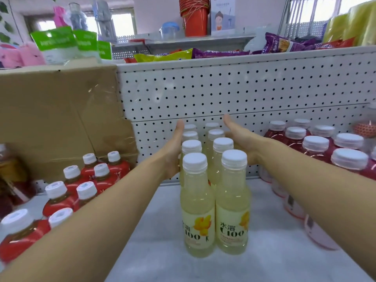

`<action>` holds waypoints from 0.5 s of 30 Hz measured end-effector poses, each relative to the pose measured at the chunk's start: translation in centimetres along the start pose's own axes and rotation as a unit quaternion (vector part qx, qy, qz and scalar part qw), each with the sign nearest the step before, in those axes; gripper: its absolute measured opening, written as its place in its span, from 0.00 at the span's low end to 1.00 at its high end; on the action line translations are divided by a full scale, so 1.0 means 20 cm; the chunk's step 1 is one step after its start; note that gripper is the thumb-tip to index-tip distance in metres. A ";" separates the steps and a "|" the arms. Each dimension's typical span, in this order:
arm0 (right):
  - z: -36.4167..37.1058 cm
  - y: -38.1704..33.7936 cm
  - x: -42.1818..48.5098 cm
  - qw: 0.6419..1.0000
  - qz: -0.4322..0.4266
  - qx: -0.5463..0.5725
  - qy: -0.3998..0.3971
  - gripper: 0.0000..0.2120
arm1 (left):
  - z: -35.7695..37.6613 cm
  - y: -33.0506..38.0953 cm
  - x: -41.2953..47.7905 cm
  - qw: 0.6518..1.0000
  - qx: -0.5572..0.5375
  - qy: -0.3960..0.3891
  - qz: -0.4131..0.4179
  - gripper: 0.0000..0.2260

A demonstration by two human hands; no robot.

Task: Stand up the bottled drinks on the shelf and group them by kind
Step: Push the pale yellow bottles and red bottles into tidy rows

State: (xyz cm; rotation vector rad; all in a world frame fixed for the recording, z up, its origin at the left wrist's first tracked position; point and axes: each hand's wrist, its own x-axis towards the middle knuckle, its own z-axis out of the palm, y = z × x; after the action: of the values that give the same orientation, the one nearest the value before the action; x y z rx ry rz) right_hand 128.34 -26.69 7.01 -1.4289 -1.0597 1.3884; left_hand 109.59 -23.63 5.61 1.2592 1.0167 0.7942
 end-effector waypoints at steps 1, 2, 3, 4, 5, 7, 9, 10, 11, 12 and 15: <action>0.00 0.02 -0.03 1.000 -0.018 0.019 -0.013 0.39 | -0.01 -0.02 -0.04 1.000 0.001 0.001 0.022 0.37; 0.00 0.05 -0.07 0.998 -0.040 0.032 -0.026 0.37 | -0.01 -0.05 -0.10 0.999 0.009 -0.003 0.048 0.37; -0.01 0.09 -0.12 0.996 -0.066 0.040 -0.038 0.35 | -0.02 -0.09 -0.15 0.997 0.020 -0.013 0.075 0.36; -0.02 0.15 -0.16 0.994 -0.091 0.045 -0.048 0.33 | -0.02 -0.15 -0.22 0.994 0.033 -0.028 0.105 0.36; -0.03 0.22 -0.21 0.991 -0.115 0.046 -0.059 0.34 | -0.02 -0.22 -0.29 0.989 0.050 -0.049 0.134 0.37; -0.04 0.40 -0.29 0.984 -0.156 0.019 -0.086 0.39 | -0.01 -0.37 -0.40 0.976 0.091 -0.067 0.184 0.42; -0.02 0.58 -0.36 0.978 -0.188 -0.018 -0.089 0.43 | 0.00 -0.51 -0.47 0.968 0.111 -0.052 0.219 0.49; 0.00 0.67 -0.38 0.976 -0.204 -0.031 -0.074 0.45 | 0.02 -0.57 -0.49 0.964 0.117 -0.050 0.234 0.51; 0.02 0.73 -0.39 0.972 -0.225 -0.043 -0.056 0.47 | 0.03 -0.61 -0.50 0.960 0.122 -0.052 0.247 0.52; 0.03 0.77 -0.40 0.966 -0.248 -0.059 -0.043 0.47 | 0.03 -0.64 -0.50 0.957 0.125 -0.056 0.255 0.51; 0.06 0.79 -0.43 0.958 -0.273 -0.083 -0.024 0.45 | 0.04 -0.63 -0.52 0.956 0.134 -0.050 0.257 0.50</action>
State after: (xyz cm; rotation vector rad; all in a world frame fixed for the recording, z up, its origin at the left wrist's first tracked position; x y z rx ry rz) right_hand 127.10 -39.16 -5.80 -1.0982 -1.4939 0.9516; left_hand 105.88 -35.41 -5.13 1.8223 0.7335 0.9943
